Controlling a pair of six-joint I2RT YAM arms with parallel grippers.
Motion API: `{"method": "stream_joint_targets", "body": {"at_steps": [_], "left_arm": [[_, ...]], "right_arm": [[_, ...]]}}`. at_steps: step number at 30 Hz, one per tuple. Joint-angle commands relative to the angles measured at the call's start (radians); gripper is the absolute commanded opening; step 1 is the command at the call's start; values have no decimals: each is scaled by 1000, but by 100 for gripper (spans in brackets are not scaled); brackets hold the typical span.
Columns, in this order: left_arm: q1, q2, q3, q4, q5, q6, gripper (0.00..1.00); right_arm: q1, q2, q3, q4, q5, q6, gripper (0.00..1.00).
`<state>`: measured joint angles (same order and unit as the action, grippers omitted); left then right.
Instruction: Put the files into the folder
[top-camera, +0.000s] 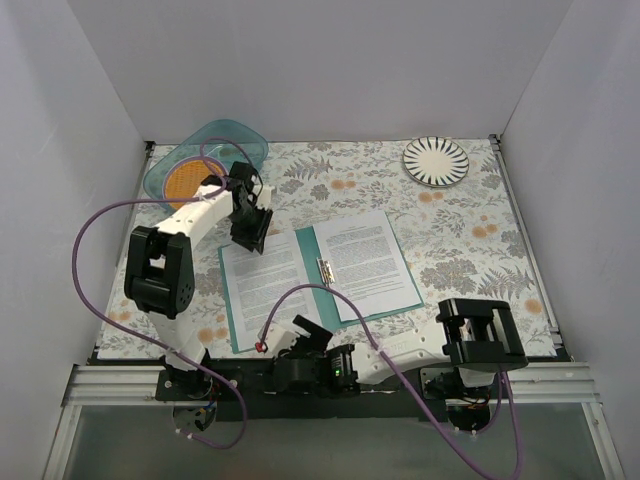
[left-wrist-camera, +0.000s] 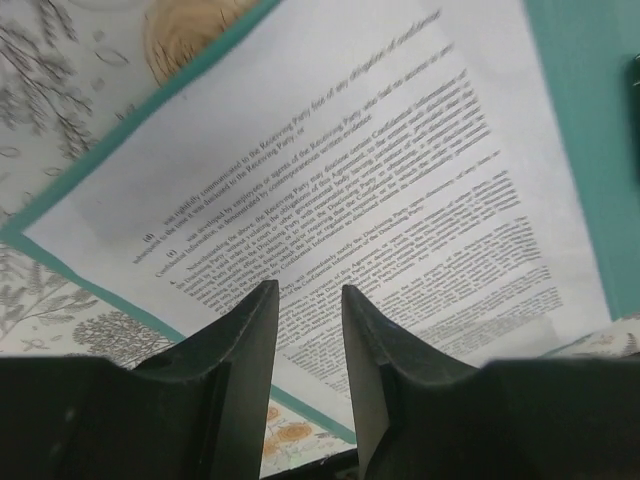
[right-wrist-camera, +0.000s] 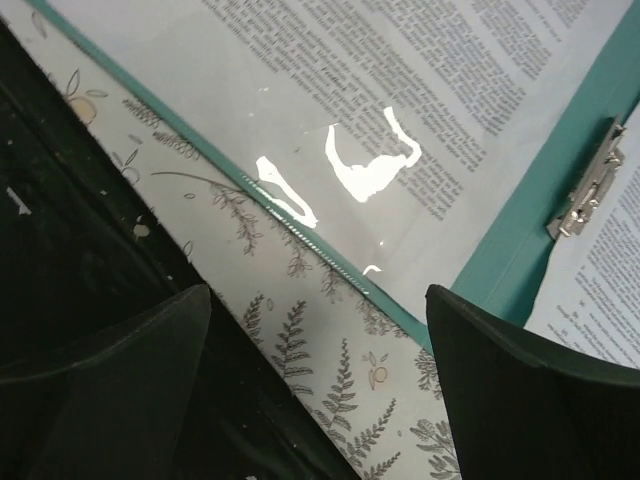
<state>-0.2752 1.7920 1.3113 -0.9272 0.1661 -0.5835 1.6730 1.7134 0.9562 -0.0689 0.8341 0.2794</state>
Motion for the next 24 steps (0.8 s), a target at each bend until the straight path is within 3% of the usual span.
{"method": "stream_joint_targets", "body": {"at_steps": [1,5,10,17,24], "left_arm": [[-1,56,205,-1,13,-22,31],[-2,137,342,37,3,-59,32],[-7,239,373,103,-46,-91,31],[-38,268,252,163,-129,-65,30],[-79,196,79,180,-151,-22,30]], "right_arm": [[14,34,-1,98,-53,-35,98],[14,74,12,149,-99,-71,98],[17,101,19,178,-119,-85,99],[17,112,15,190,-119,-91,99],[16,126,9,199,-105,-85,98]]}}
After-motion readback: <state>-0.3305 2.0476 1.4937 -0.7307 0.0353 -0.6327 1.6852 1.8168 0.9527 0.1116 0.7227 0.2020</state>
